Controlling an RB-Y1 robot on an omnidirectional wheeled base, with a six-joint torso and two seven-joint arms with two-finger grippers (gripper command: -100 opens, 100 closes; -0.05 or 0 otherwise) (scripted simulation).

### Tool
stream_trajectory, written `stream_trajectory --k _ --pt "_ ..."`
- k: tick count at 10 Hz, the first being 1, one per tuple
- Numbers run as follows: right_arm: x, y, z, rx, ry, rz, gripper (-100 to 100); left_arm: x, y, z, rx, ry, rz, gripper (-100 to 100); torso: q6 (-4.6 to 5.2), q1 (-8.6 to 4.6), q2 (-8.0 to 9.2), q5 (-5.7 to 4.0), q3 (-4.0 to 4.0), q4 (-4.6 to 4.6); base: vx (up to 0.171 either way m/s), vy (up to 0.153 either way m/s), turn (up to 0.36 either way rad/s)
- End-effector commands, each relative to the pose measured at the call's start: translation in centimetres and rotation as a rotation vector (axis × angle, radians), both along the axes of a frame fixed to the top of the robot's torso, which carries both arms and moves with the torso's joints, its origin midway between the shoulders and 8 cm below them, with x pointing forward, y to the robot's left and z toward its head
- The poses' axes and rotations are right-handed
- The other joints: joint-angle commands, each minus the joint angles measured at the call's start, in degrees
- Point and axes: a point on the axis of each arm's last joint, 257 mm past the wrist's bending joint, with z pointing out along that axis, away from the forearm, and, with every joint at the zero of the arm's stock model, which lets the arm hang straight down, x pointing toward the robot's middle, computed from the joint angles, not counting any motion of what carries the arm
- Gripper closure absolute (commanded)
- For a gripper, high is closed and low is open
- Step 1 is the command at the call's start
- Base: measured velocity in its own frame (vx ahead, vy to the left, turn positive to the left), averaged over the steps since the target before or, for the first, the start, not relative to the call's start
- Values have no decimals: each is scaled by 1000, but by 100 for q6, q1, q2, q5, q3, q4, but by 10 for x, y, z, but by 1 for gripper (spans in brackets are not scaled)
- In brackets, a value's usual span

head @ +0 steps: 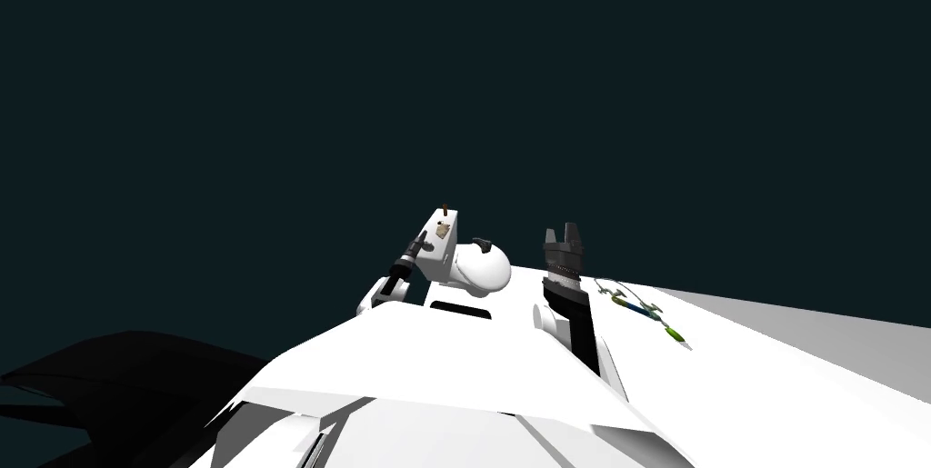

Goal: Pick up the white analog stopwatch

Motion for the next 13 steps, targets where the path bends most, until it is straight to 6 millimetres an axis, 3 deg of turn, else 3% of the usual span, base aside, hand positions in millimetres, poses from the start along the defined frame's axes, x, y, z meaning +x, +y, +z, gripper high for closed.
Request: stream_trajectory --k 1,6,10,11,13 --pt "0 0 0 0 0 0 0 4 4 -4 -5 27 10 -100 0 0 0 0 0 0 1 -8 10" --pt "0 0 0 0 0 0 0 26 14 -6 -40 94 32 -100 1 3 -5 1 -3 -1 -2 -9 21" --pt "0 0 0 0 0 0 0 33 21 -20 -55 170 56 -100 1 4 -4 1 -3 -1 -3 -6 17" --pt "0 0 0 0 0 0 0 41 22 -15 -68 173 55 -100 1 3 -4 1 -3 -1 -8 -11 49" --pt "0 0 0 0 0 0 0 40 25 -25 -70 213 68 -100 1 2 -4 1 -3 -1 -5 -9 6"
